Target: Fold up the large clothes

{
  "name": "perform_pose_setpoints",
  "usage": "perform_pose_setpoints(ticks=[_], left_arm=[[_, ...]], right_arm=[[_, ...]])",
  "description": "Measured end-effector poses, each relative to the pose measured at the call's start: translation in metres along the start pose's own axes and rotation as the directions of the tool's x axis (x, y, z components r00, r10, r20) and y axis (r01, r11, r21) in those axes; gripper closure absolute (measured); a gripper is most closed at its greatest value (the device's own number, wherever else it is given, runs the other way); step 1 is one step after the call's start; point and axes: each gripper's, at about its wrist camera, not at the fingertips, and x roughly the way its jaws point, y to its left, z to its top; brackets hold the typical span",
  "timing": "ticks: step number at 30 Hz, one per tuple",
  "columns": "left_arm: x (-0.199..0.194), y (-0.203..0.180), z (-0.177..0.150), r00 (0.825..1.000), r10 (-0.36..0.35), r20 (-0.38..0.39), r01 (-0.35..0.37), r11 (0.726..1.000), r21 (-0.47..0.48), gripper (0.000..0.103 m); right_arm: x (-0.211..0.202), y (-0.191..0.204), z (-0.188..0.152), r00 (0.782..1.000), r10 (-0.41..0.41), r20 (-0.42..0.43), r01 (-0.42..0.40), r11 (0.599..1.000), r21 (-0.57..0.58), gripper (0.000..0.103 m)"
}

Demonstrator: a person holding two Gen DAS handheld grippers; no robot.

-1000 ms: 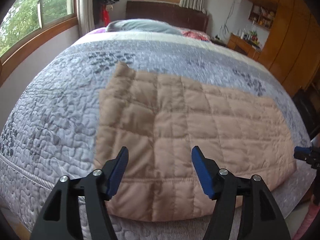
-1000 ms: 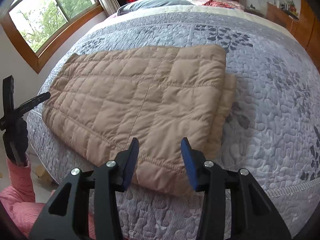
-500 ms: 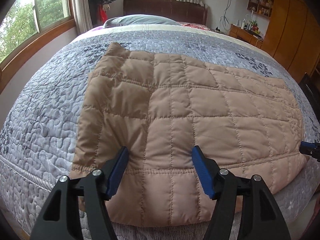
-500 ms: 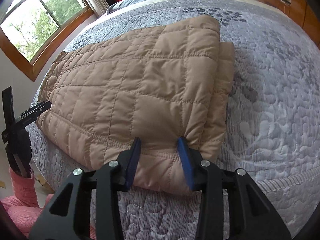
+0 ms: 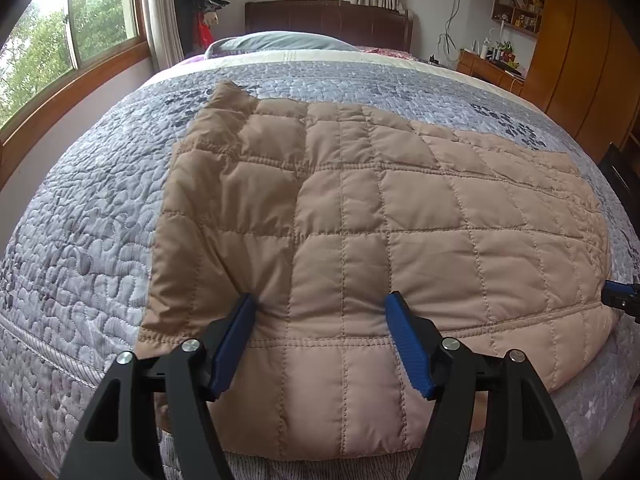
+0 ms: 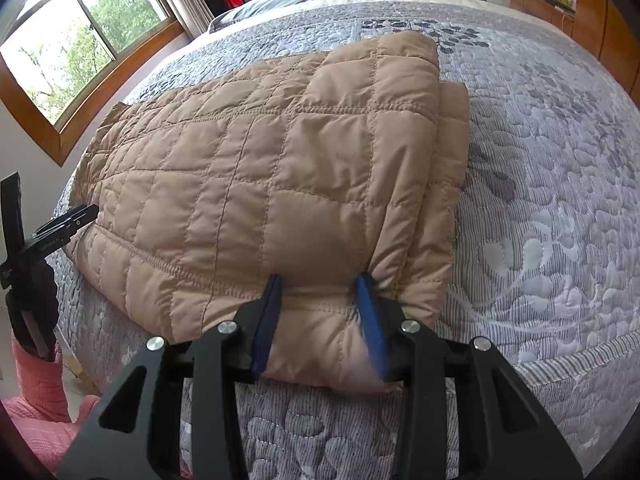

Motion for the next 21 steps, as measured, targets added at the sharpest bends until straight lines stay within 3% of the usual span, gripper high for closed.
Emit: perform_pose_setpoints(ticks=[11,17,21], left_arm=[[-0.006,0.001,0.003,1.0,0.0,-0.003,0.0,1.0,-0.017,0.034],[-0.031,0.008,0.001,1.0,-0.022,0.011,0.022,0.998,-0.057,0.034],[-0.055,0.01,-0.007,1.0,0.009,0.027,-0.008,0.999,-0.054,0.033]], right_arm=[[-0.018,-0.006,0.002,0.999,0.03,0.039,-0.033,0.998,0.059,0.065],[-0.057,0.002,0.006,0.996,0.049,0.071,-0.05,0.999,0.015,0.063],[-0.068,0.007,0.006,0.996,0.071,0.047,-0.07,0.997,-0.019,0.063]])
